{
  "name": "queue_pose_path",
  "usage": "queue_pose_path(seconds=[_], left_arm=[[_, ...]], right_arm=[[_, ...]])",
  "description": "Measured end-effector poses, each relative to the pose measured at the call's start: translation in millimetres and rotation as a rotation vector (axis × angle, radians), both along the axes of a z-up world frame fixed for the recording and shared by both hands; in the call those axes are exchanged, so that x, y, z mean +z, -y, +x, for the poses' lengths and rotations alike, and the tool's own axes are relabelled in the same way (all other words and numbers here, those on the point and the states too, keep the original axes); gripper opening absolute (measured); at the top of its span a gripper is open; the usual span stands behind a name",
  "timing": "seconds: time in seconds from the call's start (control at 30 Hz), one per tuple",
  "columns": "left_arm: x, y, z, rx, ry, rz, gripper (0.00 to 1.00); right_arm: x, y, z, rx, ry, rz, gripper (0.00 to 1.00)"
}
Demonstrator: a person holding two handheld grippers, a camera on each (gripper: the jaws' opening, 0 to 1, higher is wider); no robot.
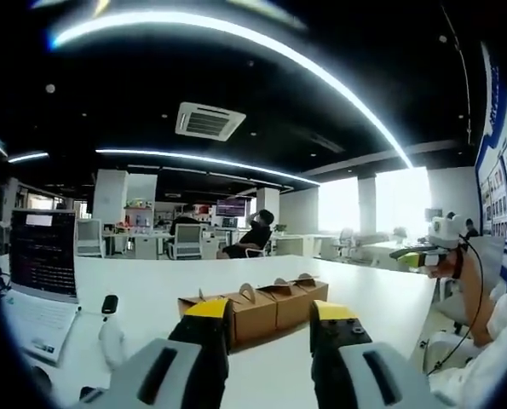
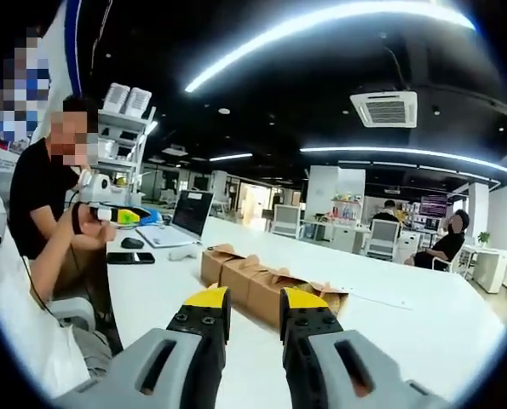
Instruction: Pick up one paper box from the group, open the paper box, and remove the item inside
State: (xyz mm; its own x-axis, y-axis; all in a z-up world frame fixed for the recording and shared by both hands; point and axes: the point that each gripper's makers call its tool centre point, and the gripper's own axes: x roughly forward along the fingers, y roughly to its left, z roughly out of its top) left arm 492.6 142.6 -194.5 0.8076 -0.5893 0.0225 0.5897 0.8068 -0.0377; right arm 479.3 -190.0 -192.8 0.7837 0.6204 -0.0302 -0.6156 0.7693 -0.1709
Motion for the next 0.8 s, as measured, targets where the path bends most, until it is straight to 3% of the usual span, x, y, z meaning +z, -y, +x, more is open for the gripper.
queue_pose_path(seconds=[0.33,0.8], left_arm=[[2.5,-1,0.1,0.013,0.01,0.011,0.37],[0.7,18,-3.8,-0.04,0.007,0.023,0.37]], right_arm=[[9.8,0,7,-0.013,0.004,-0.019,0.24],[18.5,-13,17,0.024,-0.027,0.035,0.24]])
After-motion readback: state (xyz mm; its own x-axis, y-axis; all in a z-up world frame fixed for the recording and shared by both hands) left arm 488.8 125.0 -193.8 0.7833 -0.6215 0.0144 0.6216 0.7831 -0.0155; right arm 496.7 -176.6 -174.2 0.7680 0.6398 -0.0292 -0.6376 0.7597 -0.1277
